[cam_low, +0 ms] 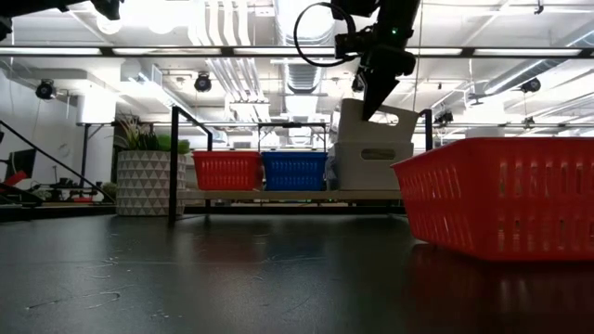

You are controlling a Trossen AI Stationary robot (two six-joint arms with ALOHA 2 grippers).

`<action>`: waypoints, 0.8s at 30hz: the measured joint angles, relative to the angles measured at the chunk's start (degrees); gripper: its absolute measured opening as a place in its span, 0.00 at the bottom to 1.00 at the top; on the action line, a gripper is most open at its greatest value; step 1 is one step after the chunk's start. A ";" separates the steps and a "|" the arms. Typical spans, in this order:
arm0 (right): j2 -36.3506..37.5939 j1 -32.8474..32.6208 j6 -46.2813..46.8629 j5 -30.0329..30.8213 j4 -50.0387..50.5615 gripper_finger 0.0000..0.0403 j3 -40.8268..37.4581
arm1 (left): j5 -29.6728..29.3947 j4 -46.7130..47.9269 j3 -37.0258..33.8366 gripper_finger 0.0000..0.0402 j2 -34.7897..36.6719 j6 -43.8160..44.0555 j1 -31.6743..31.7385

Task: Stack baskets on shelf by color
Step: Stack the bottom white bin on top of the white bin on the shelf

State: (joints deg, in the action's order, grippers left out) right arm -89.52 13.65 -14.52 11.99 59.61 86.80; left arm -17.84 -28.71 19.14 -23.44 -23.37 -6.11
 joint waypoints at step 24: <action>-0.01 0.02 0.02 0.00 -0.57 0.18 0.00 | 0.00 0.00 0.00 0.09 0.00 -0.05 0.00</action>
State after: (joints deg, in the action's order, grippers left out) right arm -89.52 13.67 -14.50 11.99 59.04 86.80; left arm -17.85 -28.71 19.14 -23.44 -23.42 -6.11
